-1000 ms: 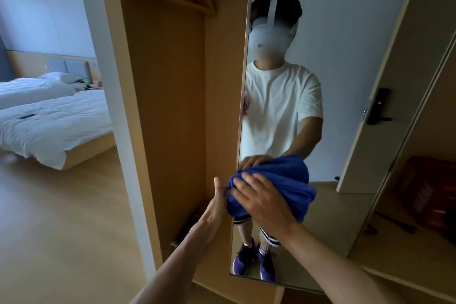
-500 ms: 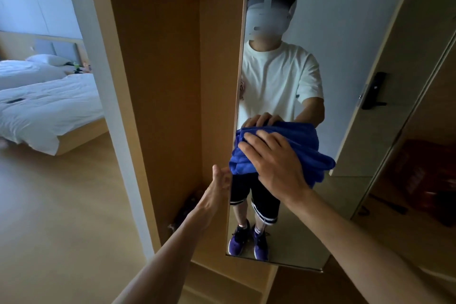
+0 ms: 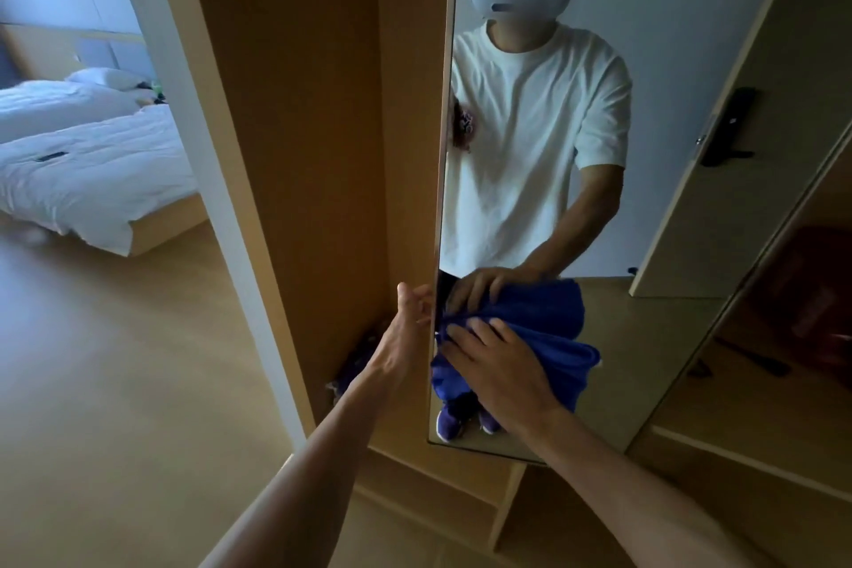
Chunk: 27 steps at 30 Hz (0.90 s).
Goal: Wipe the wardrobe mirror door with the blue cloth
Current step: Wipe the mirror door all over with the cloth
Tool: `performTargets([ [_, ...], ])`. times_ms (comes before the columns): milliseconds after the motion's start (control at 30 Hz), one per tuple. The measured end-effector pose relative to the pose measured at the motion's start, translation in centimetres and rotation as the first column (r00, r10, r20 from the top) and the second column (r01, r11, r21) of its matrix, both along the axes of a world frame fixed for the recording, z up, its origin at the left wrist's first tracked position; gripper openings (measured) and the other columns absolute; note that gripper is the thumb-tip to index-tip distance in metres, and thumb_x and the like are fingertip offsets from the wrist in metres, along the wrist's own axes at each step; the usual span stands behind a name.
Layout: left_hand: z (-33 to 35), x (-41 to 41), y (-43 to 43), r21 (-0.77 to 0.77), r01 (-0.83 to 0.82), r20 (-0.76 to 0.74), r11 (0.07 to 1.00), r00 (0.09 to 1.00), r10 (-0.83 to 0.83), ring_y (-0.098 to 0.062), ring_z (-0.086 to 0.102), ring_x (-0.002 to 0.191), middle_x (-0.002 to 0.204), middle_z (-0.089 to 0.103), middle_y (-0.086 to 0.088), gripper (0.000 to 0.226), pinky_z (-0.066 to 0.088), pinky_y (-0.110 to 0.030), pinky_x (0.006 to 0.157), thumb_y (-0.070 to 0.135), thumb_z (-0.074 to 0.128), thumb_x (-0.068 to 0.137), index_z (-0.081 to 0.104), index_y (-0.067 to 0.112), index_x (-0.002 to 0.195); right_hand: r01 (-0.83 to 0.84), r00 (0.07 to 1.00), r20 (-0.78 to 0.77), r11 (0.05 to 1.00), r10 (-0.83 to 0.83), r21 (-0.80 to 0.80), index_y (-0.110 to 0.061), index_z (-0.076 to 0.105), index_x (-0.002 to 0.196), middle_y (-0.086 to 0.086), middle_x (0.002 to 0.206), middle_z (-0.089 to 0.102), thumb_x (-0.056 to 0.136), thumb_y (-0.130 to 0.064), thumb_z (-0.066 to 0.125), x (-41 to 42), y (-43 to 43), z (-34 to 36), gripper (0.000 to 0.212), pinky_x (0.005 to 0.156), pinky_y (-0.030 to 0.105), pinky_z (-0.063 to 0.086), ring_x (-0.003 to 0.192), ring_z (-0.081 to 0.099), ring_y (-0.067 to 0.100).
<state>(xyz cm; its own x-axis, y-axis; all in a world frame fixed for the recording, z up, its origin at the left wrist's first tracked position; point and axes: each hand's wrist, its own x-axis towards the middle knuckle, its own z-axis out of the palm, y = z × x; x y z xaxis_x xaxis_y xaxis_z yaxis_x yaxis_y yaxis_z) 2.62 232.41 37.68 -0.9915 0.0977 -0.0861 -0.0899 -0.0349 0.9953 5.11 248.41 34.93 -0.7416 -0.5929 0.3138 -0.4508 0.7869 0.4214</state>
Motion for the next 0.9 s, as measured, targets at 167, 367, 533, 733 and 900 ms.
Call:
performTargets([
  [167, -0.1, 0.5, -0.1, -0.020, 0.000, -0.025, 1.000, 1.000, -0.001, -0.003, 0.060, 0.111, 0.122, 0.065, 0.010, 0.059, 0.042, -0.021, 0.093, 0.054, 0.003, 0.107, 0.054, 0.034, 0.131, -0.073, 0.955, -0.296, 0.967, -0.003, -0.243, -0.015, 0.058, 0.131, 0.007, 0.137, 0.058, 0.094, -0.015, 0.050, -1.0, 0.1, 7.1, 0.037, 0.107, 0.046, 0.038, 0.124, 0.052, 0.030],
  [367, 0.0, 0.8, 0.3, 0.017, 0.002, -0.039, 1.000, 0.999, -0.001, -0.003, 0.061, 0.111, 0.123, 0.065, 0.007, 0.060, 0.047, -0.027, 0.104, 0.053, 0.005, 0.108, 0.056, 0.031, 0.130, -0.040, 0.981, -0.194, 0.994, 0.019, -0.102, -0.015, 0.061, 0.130, 0.008, 0.137, 0.060, 0.086, -0.023, 0.068, -0.4, 0.2, 2.0, 0.045, 0.106, 0.044, 0.041, 0.124, 0.055, 0.029],
  [533, -1.2, 0.4, 0.4, 0.001, 0.006, -0.044, 1.000, 0.999, -0.006, -0.015, 0.059, 0.122, 0.118, 0.064, 0.012, 0.055, 0.039, -0.036, 0.111, 0.049, 0.003, 0.110, 0.057, 0.042, 0.114, 0.062, 0.986, 0.152, 0.994, -0.074, 0.085, -0.018, 0.058, 0.127, 0.006, 0.131, 0.059, 0.064, -0.032, 0.086, 0.6, 0.0, -4.2, 0.070, 0.106, 0.043, 0.040, 0.122, 0.052, 0.028],
  [733, -2.5, 0.1, -1.0, 0.037, 0.034, -0.019, 0.999, 0.999, -0.033, -0.006, 0.069, 0.105, 0.114, 0.072, 0.008, 0.061, 0.055, -0.019, 0.086, 0.050, 0.007, 0.109, 0.060, 0.027, 0.128, -0.034, 0.989, -0.149, 0.977, 0.003, -0.209, -0.015, 0.062, 0.126, 0.007, 0.132, 0.062, 0.088, -0.020, 0.067, 0.3, -1.9, 1.4, 0.038, 0.103, 0.044, 0.045, 0.120, 0.057, 0.029],
  [900, -3.3, 0.4, -0.6, 0.097, 0.071, -0.025, 0.993, 0.997, -0.069, 0.002, 0.072, 0.097, 0.100, 0.079, 0.012, 0.059, 0.054, -0.011, 0.077, 0.045, 0.006, 0.110, 0.059, 0.025, 0.125, -0.059, 0.970, -0.241, 0.972, 0.003, -0.227, -0.015, 0.059, 0.132, 0.007, 0.140, 0.058, 0.092, -0.017, 0.057, -0.1, -1.7, 2.5, 0.039, 0.108, 0.044, 0.035, 0.126, 0.053, 0.030],
])
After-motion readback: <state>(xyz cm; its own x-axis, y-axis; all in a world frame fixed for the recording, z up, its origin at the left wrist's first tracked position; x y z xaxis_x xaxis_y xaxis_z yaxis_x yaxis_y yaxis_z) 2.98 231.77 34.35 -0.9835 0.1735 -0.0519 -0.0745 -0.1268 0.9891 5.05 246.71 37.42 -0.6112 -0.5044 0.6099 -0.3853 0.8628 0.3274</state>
